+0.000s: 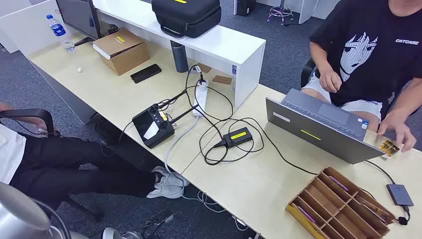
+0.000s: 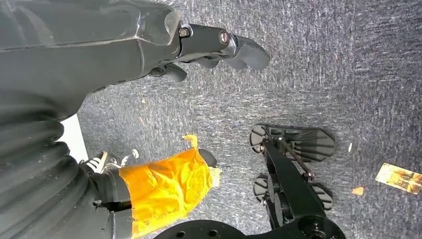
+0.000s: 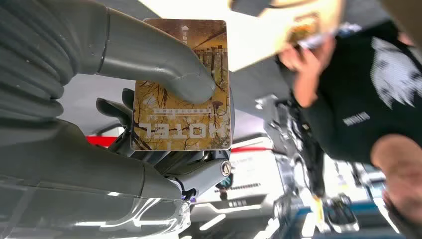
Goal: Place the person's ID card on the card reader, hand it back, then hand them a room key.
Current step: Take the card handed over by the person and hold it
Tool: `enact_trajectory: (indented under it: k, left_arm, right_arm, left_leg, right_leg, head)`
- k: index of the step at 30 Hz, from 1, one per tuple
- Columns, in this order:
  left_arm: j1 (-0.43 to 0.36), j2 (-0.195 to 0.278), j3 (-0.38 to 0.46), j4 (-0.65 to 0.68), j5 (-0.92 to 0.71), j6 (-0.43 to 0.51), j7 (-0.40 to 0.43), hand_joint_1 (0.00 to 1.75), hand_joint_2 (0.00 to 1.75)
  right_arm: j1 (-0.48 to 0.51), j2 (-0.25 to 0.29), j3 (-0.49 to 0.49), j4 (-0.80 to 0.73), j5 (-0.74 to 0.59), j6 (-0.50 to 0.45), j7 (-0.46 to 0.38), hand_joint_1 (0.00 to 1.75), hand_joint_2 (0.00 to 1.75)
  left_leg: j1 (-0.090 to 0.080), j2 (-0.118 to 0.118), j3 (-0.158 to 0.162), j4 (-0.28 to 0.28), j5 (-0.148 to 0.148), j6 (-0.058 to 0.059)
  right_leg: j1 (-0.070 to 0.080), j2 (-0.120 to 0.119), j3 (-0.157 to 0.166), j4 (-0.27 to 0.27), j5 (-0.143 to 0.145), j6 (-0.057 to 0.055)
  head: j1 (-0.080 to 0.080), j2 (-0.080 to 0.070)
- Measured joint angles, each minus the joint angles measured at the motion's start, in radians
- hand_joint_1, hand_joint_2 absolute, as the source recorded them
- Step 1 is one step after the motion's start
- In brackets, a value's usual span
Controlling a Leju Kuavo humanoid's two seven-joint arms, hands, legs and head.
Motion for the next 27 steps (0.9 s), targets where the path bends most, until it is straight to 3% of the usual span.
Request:
enact_trajectory:
  k: [6, 15, 21, 27]
  left_arm:
    - [0.0, 0.0, 0.008, 0.0, 0.002, 0.0, 0.001, 0.0, 1.75]
    - [0.001, 0.0, 0.02, 0.0, 0.002, -0.001, 0.002, 0.0, 1.75]
    - [0.001, 0.001, 0.028, 0.0, -0.011, -0.01, 0.0, 0.0, 1.75]
    - [0.001, 0.002, 0.028, 0.0, -0.02, -0.015, -0.003, 0.0, 1.75]
  right_arm:
    - [0.001, -0.038, -0.009, 0.006, -0.009, 0.046, 0.02, 1.75, 1.75]
    - [-0.012, -0.116, 0.0, 0.03, -0.105, 0.23, 0.031, 1.75, 1.75]
    - [-0.084, -0.163, 0.065, 0.08, -0.21, 0.389, -0.028, 1.75, 1.75]
    - [-0.153, -0.195, 0.148, 0.129, -0.273, 0.457, -0.07, 1.75, 1.75]
  left_leg:
    - [0.0, 0.0, 0.0, 0.0, 0.0, 0.0]
    - [0.0, 0.0, 0.0, 0.0, 0.0, 0.0]
    - [0.0, 0.0, 0.0, 0.0, 0.0, 0.0]
    - [0.0, -0.001, 0.0, 0.0, 0.0, 0.0]
  right_leg:
    - [0.0, 0.0, 0.0, 0.0, 0.0, 0.0]
    - [0.0, 0.0, 0.0, 0.0, 0.0, 0.0]
    - [0.0, 0.0, 0.0, 0.0, 0.0, 0.0]
    - [0.0, 0.0, 0.0, 0.0, 0.0, 0.0]
  head:
    - [0.0, 0.0]
    - [0.0, 0.0]
    - [0.0, 0.0]
    - [0.0, 0.0]
